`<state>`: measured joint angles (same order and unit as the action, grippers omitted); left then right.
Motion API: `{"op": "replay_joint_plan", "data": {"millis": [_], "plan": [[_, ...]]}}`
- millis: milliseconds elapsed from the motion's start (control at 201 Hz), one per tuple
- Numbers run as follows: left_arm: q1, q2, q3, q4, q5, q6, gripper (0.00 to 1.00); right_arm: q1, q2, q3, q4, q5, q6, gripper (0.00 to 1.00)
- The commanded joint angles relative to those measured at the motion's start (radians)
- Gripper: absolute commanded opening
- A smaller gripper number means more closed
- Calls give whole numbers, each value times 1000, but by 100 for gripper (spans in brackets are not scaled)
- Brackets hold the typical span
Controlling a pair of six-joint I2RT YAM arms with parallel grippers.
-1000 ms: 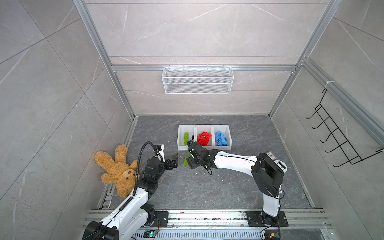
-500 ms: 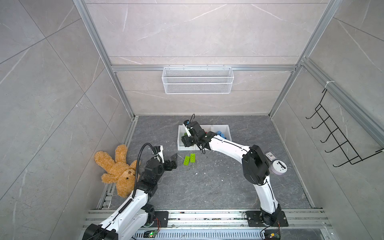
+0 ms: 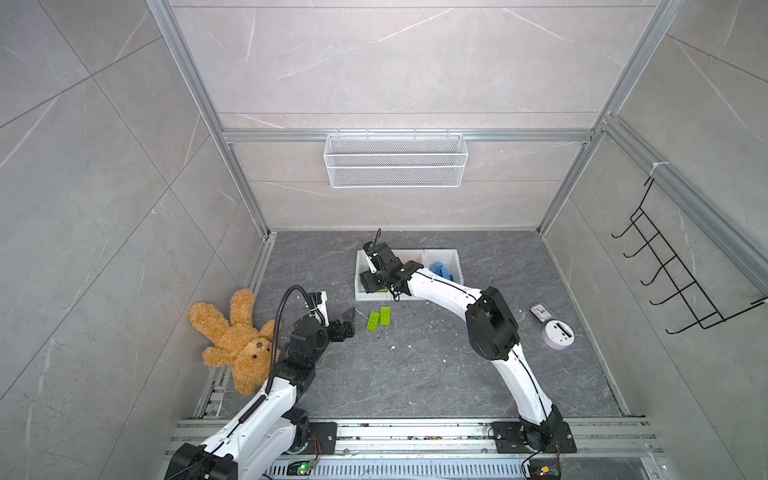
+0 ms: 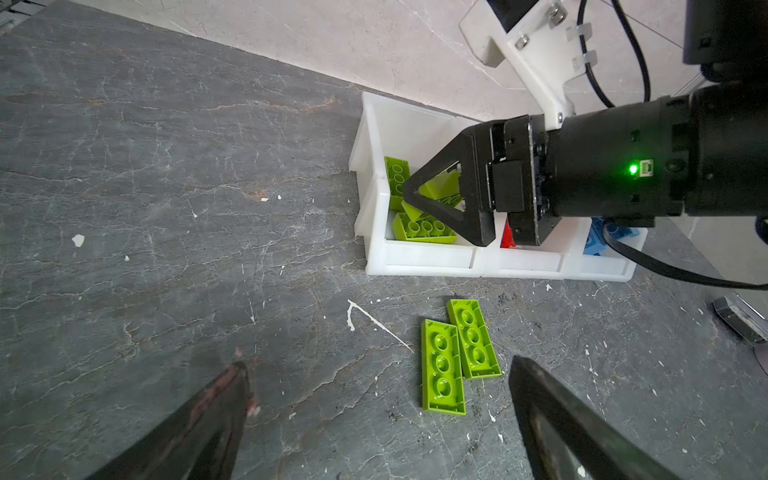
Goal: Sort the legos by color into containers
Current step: 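Open the right gripper to drop the brick in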
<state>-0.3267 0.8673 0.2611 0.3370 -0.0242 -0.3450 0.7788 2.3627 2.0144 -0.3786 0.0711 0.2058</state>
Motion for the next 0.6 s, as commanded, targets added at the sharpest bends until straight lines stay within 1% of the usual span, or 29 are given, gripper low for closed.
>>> {"op": "replay_joint_plan", "data": {"millis": [0, 164, 259, 353, 443, 523, 592], "plan": [[-2, -11, 0, 42, 4, -14, 99, -4, 34, 28, -26, 5, 2, 69], [-2, -18, -5, 55, 22, -5, 99, -4, 32, 53, -43, -2, -1, 80], [-2, -33, -13, 62, 28, -3, 99, -3, 8, 53, -54, -8, -6, 83], [-2, -41, -13, 53, 20, -2, 99, -1, -42, 16, -42, -12, -7, 83], [-2, -39, -11, 52, 18, -3, 99, 6, -121, -62, -25, -11, -1, 80], [-2, -36, -10, 52, 17, -5, 99, 22, -213, -184, 25, -7, 12, 78], [-2, -31, -9, 53, 17, -4, 99, 44, -304, -316, 78, 24, 30, 77]]}}
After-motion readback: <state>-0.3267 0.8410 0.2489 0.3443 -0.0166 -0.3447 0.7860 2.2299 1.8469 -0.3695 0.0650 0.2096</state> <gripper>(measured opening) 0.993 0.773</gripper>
